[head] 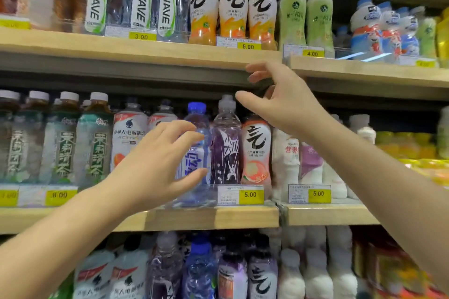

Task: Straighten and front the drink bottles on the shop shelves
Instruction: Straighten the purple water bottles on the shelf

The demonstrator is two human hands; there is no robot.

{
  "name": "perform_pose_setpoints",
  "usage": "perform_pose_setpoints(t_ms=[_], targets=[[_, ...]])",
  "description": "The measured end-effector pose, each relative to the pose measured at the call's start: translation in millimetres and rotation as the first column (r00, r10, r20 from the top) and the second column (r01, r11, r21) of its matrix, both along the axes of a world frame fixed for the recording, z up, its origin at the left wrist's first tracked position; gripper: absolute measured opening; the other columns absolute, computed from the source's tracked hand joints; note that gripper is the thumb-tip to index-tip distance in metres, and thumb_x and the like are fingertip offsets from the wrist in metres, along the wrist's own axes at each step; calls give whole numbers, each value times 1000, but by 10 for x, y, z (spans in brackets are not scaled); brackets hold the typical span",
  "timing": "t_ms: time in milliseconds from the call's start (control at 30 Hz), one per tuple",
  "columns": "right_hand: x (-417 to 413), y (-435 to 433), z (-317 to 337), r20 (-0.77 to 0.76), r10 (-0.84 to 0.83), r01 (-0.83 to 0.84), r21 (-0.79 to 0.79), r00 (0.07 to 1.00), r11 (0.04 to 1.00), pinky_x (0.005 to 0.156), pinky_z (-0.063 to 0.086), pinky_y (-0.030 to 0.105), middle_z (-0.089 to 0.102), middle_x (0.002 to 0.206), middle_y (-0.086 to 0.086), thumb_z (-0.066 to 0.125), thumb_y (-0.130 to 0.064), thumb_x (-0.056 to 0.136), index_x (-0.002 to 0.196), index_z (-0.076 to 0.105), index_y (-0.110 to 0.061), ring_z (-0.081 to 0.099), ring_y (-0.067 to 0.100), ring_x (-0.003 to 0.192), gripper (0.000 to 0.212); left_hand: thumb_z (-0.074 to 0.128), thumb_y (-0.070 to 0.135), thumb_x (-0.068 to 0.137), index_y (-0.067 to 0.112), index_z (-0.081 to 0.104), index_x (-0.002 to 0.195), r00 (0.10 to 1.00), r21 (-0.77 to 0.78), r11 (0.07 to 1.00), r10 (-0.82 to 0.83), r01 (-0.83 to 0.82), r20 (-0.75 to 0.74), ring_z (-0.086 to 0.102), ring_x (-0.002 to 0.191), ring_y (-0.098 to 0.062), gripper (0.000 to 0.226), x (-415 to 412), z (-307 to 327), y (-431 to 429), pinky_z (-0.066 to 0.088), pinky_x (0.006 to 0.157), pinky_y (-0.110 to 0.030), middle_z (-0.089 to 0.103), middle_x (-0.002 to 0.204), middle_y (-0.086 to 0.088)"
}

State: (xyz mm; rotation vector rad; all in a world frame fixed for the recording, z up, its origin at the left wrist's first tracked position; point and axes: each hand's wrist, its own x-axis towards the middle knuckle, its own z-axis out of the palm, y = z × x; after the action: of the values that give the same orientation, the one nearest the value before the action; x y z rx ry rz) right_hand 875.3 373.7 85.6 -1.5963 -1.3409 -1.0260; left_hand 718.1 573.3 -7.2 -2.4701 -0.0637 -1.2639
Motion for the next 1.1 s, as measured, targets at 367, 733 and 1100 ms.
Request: perform_pose_setpoints(t_ms=[367, 733, 1100], targets=[[120, 250, -680, -143, 39, -55, -115, 989, 992, 92, 43, 25, 58, 129, -6, 73, -45, 89, 140, 52, -26, 55, 7, 117, 58, 37, 79, 87, 28, 46, 140, 994, -99, 995, 5, -15, -107, 40, 126, -12, 74, -68, -589, 156, 39, 104, -30, 41, 137, 10], [417, 502, -502, -61, -4, -4, -137, 998, 991, 92, 41, 23, 51, 141, -1, 74, -47, 87, 146, 44, -23, 52, 12, 126, 71, 48, 78, 85, 34, 48, 136, 995, -200, 979, -46, 27, -88, 39, 120, -4, 68, 29, -738, 314, 31, 98, -19, 43, 126, 17], [350, 740, -263, -102, -196, 176, -182, 975, 967, 68, 50, 28, 62, 123, 5, 75, -47, 86, 142, 41, -14, 62, 21, 102, 73, 52, 76, 85, 35, 50, 135, 993, -254, 961, -119, 110, -22, 41, 121, -5, 65, 88, -823, 406, 37, 100, -30, 44, 126, 18]])
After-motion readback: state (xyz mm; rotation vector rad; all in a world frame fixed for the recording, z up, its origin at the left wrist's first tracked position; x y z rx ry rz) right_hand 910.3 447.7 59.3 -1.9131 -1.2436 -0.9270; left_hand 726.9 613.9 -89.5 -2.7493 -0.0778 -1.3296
